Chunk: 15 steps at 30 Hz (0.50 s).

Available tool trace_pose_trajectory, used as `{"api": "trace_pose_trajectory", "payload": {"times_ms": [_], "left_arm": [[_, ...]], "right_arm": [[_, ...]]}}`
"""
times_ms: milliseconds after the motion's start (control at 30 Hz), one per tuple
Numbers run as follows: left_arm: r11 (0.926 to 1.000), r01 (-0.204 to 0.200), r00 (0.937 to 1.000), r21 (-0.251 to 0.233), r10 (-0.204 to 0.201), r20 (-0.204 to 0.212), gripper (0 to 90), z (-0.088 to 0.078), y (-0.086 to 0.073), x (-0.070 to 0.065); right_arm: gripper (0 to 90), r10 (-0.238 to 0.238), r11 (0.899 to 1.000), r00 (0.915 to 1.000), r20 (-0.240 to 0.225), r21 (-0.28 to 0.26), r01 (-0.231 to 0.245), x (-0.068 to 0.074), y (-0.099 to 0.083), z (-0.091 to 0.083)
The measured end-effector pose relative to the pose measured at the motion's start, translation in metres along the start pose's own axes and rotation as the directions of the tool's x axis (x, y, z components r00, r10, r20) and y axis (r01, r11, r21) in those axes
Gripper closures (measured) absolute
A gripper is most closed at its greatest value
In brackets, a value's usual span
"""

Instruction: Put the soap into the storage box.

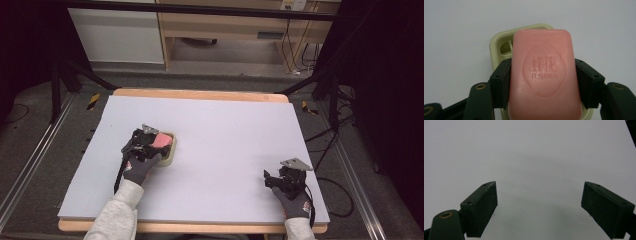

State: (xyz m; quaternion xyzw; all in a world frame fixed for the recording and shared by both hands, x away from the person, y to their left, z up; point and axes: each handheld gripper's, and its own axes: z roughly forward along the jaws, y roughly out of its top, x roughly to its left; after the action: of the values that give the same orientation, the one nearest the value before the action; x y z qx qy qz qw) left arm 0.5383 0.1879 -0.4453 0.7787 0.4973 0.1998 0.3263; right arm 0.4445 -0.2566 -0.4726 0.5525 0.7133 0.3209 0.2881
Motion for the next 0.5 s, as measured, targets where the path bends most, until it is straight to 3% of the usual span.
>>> {"api": "trace_pose_trajectory", "payload": {"times_ms": [267,500], "left_arm": [[0.9999,-0.01,0.9999,0.013,0.01,0.002,37.2,0.0039,-0.0015,-0.0017],[0.9999,0.005,0.9999,0.01,-0.005,-0.009,37.2,0.0056,-0.002,0.0]], "right_arm": [[13.8,0.0,1.0,1.0,0.002,0.0,0.0,0.0003,0.0,0.0],[13.8,-0.005,1.0,1.0,0.001,0.0,0.005,0.0001,-0.0001,0.0002]]}}
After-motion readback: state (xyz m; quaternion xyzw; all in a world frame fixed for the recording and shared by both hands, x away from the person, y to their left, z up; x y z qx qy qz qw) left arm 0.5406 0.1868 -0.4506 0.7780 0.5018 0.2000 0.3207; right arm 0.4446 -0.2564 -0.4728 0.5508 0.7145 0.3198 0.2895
